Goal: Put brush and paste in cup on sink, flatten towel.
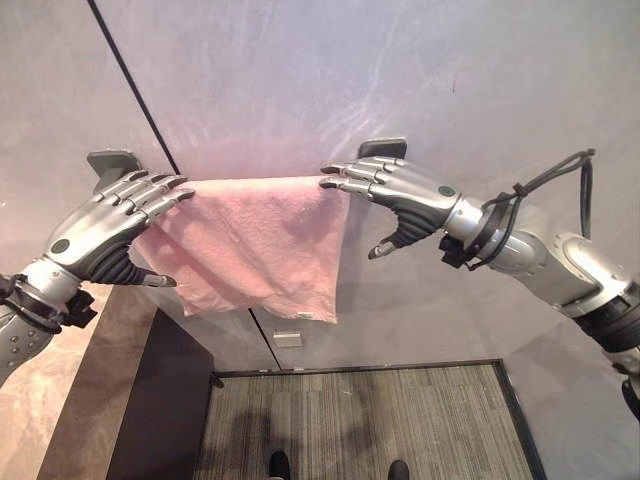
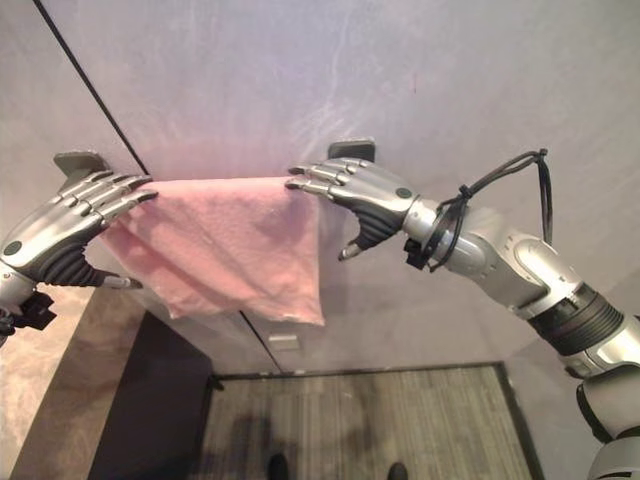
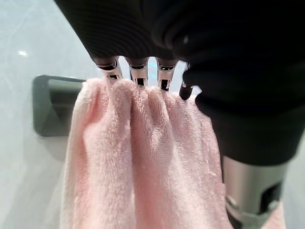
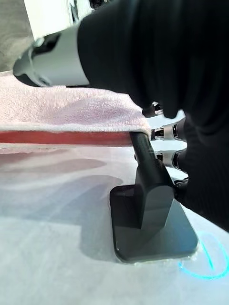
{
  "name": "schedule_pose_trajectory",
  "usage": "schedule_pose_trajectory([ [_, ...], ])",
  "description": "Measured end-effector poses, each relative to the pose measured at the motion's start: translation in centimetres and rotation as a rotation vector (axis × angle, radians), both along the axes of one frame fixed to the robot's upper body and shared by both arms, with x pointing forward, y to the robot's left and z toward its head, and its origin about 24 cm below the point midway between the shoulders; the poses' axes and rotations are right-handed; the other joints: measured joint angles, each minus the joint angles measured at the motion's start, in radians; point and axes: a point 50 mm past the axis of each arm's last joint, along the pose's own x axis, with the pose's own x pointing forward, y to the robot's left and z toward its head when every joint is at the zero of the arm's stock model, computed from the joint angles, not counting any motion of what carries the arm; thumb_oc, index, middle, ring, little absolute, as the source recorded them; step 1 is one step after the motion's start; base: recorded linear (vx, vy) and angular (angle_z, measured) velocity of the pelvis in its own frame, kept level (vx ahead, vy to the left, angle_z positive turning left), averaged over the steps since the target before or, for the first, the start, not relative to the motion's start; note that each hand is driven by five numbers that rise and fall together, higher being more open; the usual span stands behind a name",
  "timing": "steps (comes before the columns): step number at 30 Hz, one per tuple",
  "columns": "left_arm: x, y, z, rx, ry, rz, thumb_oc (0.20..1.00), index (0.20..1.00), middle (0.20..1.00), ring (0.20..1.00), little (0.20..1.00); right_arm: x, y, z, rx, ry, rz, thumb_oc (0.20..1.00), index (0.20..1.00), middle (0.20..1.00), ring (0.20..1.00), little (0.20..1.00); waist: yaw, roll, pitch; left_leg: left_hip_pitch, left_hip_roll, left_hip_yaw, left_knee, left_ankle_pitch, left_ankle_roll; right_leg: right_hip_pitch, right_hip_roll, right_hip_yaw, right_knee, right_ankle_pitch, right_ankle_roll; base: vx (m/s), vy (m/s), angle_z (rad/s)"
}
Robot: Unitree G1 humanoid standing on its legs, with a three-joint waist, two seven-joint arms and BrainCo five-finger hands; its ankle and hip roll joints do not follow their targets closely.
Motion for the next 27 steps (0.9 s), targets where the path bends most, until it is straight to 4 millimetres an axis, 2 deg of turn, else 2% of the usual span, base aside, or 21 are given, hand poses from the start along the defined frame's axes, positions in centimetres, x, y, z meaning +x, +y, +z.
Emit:
schedule_pose_trajectory([
  [7, -0.1, 0.2, 0.0, -0.076, -0.033, 0.008, 1.000, 1.000, 1.000, 1.000, 1.000, -0.4, -0.2, 0.4, -0.003, -0.026, 0.001, 1.000, 1.000, 1.000, 1.000, 1.000, 0.000, -0.001, 0.003, -0.018, 0.000, -0.012, 0.000, 0.005, -0.001, -0.013, 0.000, -0.004, 0.000, 0.000, -0.001, 0.00, -0.001, 0.03],
  [15, -0.1, -0.2, 0.5, -0.131, -0.068, -0.008, 1.000, 1.000, 1.000, 1.000, 1.000, -0.8, -0.9, 1.0, -0.118, -0.110, -0.022, 1.000, 1.000, 1.000, 1.000, 1.000, -0.008, -0.013, 0.011, -0.034, 0.000, -0.035, 0.000, 0.011, -0.002, -0.012, 0.004, -0.028, 0.000, 0.000, -0.001, 0.00, -0.002, 0.08],
  [27, -0.7, -0.2, 0.1, -0.279, -0.095, -0.017, 1.000, 1.000, 1.000, 1.000, 1.000, -0.9, -0.8, 1.1, -0.122, -0.122, -0.020, 1.000, 1.000, 1.000, 1.000, 1.000, -0.018, -0.018, 0.017, -0.036, 0.000, -0.045, 0.000, 0.011, -0.003, -0.011, 0.006, -0.031, -0.004, -0.001, -0.001, 0.00, 0.000, 0.00],
])
